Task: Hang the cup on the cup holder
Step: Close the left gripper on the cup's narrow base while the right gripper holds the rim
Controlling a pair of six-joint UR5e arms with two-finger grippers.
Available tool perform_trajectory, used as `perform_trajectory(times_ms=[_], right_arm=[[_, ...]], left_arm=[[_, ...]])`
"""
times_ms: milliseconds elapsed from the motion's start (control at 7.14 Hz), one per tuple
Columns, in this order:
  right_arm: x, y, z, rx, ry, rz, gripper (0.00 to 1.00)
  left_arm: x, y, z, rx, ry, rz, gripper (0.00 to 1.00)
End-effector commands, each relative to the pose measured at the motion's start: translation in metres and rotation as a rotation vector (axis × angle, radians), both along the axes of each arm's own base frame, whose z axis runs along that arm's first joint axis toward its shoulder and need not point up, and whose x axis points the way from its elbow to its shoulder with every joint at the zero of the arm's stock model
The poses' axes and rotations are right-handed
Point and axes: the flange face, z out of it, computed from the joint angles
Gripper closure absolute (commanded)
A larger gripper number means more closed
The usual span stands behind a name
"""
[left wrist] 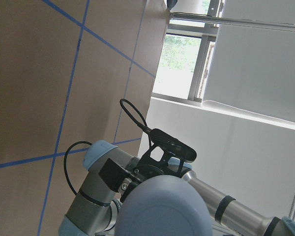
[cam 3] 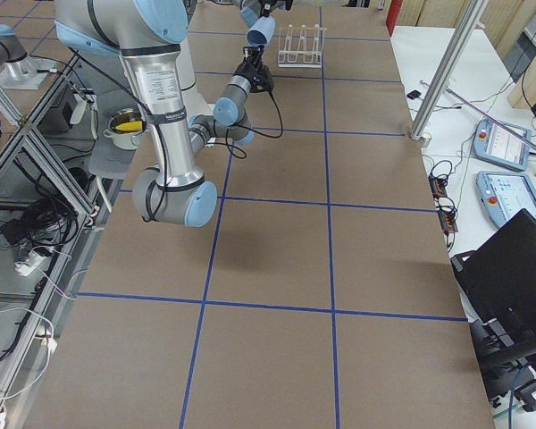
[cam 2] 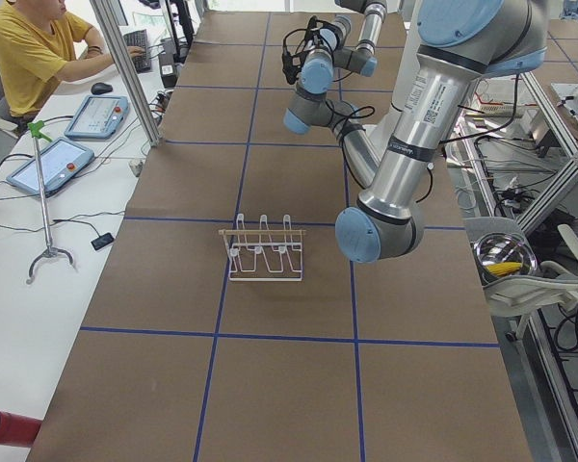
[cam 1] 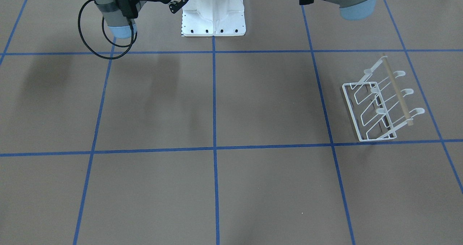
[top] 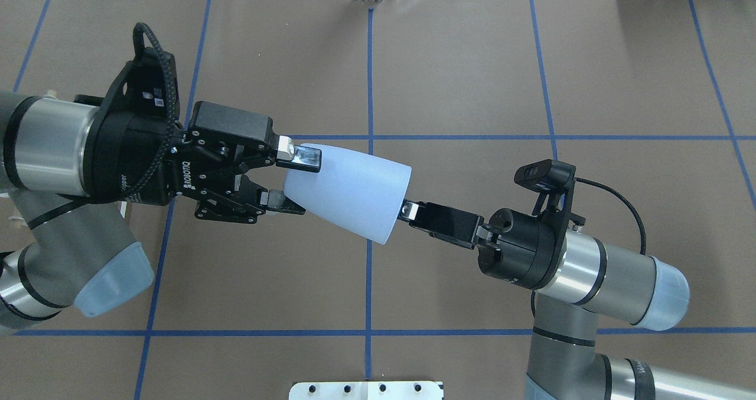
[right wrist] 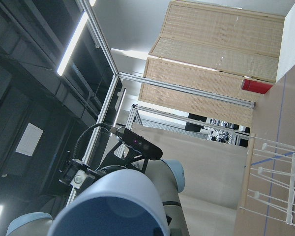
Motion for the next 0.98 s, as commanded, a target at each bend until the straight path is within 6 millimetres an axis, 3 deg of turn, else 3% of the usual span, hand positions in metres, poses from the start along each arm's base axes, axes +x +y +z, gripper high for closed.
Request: perform_trajectory(times_ms=[0,140,420,561,841], right_arm=[[0.000,0.001,-0.002,-0.001,-0.005,0.000,1.00],[0.000,0.001,-0.002,-0.002,-0.007,-0.001,0.89],[0.004,0.002,-0.004,-0.003,-0.018,-0.004,0.09],[0.007,0.002,-0.004,-0.003,-0.027,-0.009,0.00],[0.020,0.004,0.024,-0.005,-0.023,-0.009,0.00]], left_arm=[[0.001,0.001,0.000,0.002,0.000,0.003,0.37],[0.001,0.001,0.000,0.007,0.004,0.001,0.55],[-0.001,0.003,0.004,0.037,0.037,0.000,0.93],[-0.001,0.003,0.004,0.038,0.036,0.000,1.00],[-0.006,0.004,0.006,0.048,0.039,-0.008,1.00]])
